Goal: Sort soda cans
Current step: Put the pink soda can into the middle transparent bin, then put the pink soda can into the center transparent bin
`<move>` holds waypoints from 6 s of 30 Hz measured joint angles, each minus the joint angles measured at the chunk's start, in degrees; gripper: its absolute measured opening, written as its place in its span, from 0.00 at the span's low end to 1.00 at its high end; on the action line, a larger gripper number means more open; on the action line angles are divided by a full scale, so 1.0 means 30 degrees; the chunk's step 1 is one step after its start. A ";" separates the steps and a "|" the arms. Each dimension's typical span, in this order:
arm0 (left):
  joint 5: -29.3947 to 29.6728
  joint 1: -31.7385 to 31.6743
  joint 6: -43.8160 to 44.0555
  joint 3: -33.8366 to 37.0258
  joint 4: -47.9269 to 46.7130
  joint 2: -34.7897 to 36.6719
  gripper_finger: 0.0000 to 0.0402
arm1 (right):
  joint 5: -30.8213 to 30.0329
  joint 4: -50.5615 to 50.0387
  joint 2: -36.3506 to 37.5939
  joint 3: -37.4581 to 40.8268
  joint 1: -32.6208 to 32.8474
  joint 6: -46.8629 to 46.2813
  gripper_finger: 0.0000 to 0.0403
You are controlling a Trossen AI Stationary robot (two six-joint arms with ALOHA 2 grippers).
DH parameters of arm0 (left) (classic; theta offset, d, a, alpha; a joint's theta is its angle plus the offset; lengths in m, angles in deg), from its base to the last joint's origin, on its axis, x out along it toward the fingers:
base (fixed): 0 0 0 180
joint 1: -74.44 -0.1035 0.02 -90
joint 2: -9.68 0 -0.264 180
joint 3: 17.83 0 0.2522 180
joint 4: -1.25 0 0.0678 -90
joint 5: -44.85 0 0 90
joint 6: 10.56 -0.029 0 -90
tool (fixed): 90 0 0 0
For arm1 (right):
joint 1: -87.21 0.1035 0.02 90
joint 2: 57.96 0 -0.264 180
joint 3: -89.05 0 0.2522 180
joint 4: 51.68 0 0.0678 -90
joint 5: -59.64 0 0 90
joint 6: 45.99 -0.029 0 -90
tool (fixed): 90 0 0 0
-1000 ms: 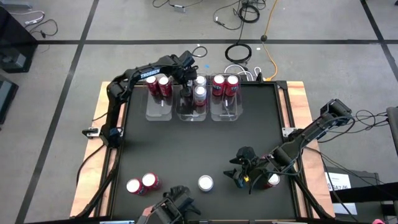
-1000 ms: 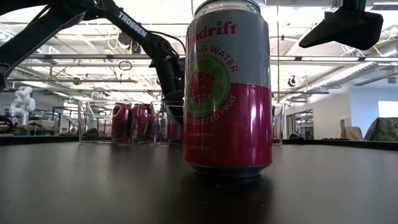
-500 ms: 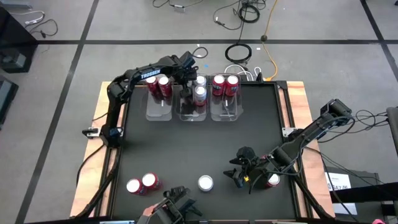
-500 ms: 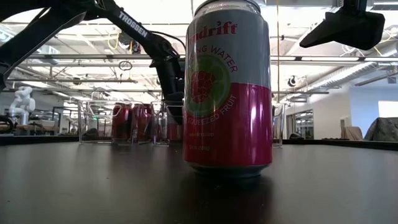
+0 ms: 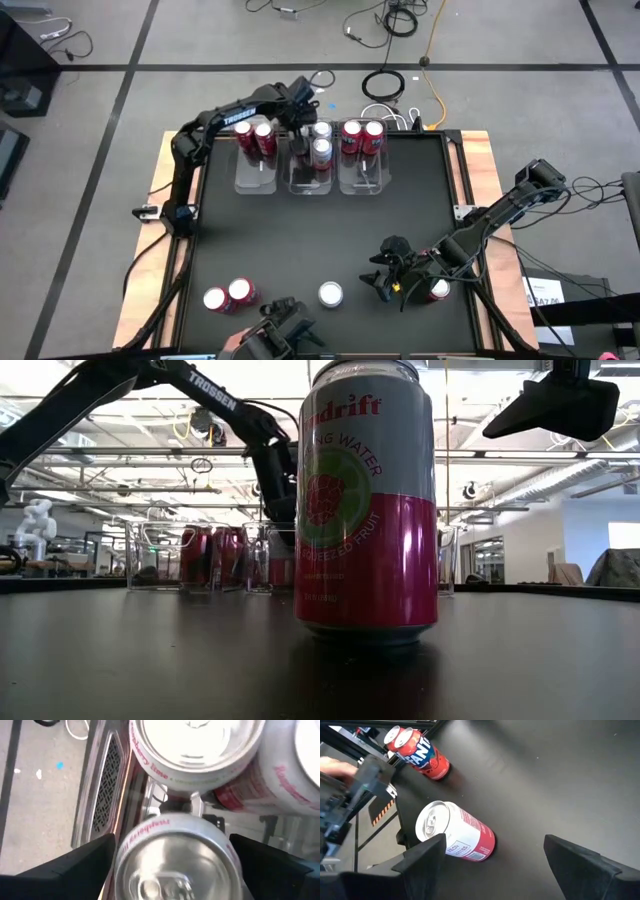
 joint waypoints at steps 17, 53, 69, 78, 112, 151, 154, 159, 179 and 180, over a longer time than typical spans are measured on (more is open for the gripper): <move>0.0035 0.0505 0.5473 -0.6087 -0.9403 0.0921 1.00 | 0.2403 0.0102 0.0007 0.0000 0.0022 0.2025 0.82; 0.4804 2.1348 2.0249 0.2877 0.4780 0.6868 1.00 | 0.3016 0.0226 0.0007 0.0000 0.1938 0.2135 0.82; 0.4159 2.1470 2.1012 0.2925 0.4416 0.3281 1.00 | 0.3016 0.0222 0.0007 0.0000 0.2021 0.2142 0.82; 0.4086 2.1715 2.1005 0.2924 0.4555 0.3126 1.00 | 0.3016 0.0234 0.0007 0.0000 0.2153 0.2142 0.82; 0.4865 2.2371 1.9810 0.2910 0.4847 0.2138 1.00 | 0.3016 0.0234 0.0000 0.0000 0.2157 0.2499 0.82; 0.4778 2.1452 1.9649 0.1987 0.4181 0.0911 0.81 | 0.3023 0.0197 0.0000 0.0000 0.2164 0.3155 0.82; 0.4838 2.0776 1.8908 0.1136 0.3949 0.1105 0.81 | 0.3016 0.0117 0.0000 0.0000 0.2161 0.3155 0.82; 0.4932 1.8854 1.8340 -0.0451 0.2963 0.1996 0.81 | 0.3017 0.0101 0.0000 0.0000 0.2158 0.3124 0.82; 0.1059 0.7257 1.1177 -0.2116 -0.2791 0.8053 0.81 | 0.0909 0.0150 0.0000 0.0000 0.2127 0.2764 0.82; 0.0588 0.6881 1.0841 -0.1628 -0.2646 0.8039 0.81 | 0.0377 0.0117 0.0000 0.0000 0.2115 0.2538 0.82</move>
